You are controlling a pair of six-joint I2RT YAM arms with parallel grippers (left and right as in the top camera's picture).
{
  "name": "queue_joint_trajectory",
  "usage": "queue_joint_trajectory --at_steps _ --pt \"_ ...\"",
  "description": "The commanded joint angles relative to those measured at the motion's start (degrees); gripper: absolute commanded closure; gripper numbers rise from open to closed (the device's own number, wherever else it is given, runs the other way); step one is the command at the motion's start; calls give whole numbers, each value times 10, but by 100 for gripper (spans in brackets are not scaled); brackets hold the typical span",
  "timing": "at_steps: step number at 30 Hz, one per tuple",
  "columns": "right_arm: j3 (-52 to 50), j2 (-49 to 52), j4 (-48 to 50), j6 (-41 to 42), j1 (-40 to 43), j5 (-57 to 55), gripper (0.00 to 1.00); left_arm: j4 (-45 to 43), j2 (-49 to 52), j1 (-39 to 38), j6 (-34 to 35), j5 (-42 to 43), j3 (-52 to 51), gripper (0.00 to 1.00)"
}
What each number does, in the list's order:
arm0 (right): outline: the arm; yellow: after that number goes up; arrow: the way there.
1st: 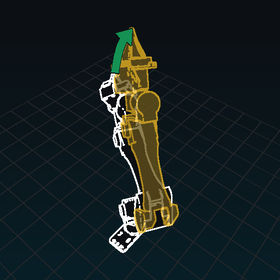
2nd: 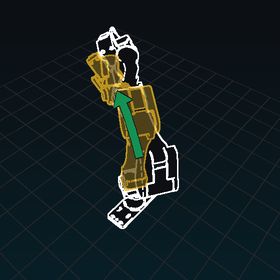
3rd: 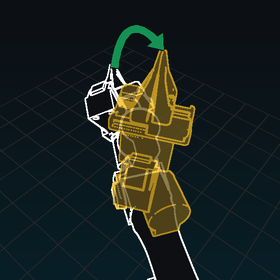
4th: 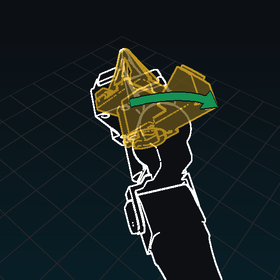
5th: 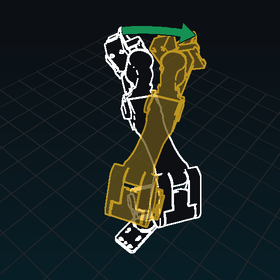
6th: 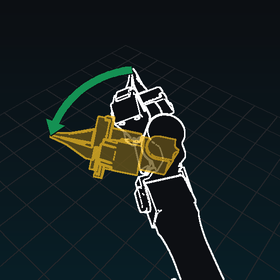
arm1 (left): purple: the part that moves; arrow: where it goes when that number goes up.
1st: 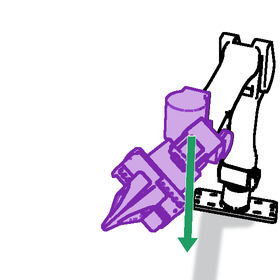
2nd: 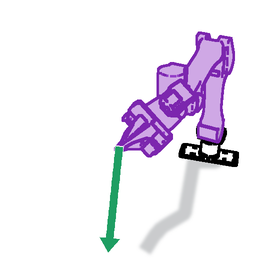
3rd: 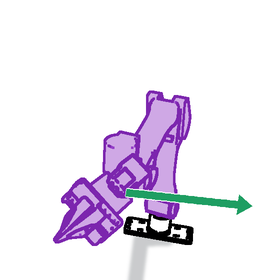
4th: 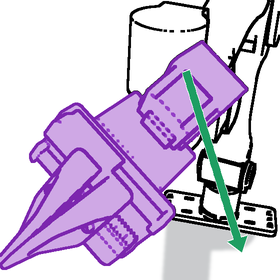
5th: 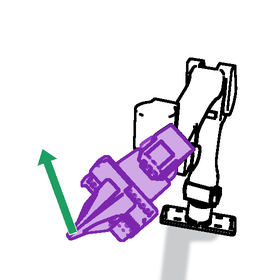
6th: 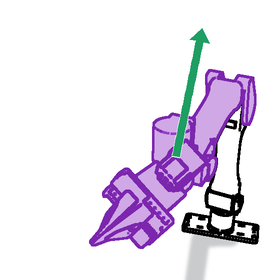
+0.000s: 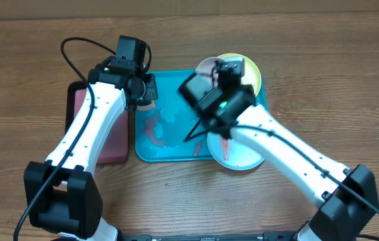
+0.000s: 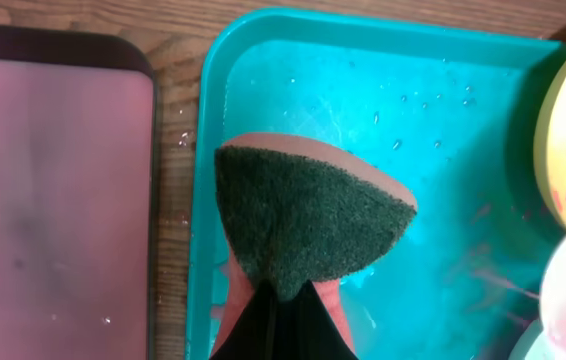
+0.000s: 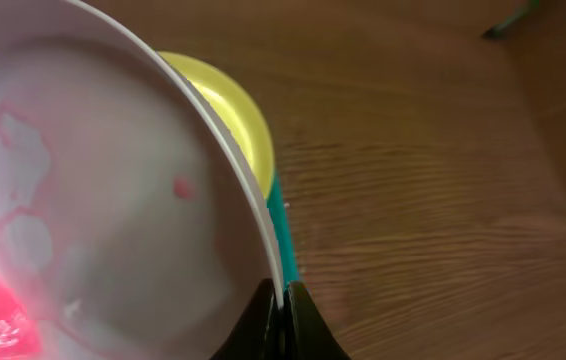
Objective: Clean dirty plates on tray and stack at the side
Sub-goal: 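Lift the white plate off the tray with the right gripper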
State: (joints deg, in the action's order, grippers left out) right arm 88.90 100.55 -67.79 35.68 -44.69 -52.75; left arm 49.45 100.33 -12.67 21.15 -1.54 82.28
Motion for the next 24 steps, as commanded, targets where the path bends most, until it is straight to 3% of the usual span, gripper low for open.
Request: queue_joint_trajectory --at_steps 1,8,24 --pt "16 -20 -13 66 -38 -158 96 3 21 -1 19 -7 -1 96" --pt "16 -20 -18 66 -105 -273 96 18 51 -1 23 -3 -1 96" --pt "16 -20 -17 66 -112 -363 96 17 52 -1 23 -3 -1 96"
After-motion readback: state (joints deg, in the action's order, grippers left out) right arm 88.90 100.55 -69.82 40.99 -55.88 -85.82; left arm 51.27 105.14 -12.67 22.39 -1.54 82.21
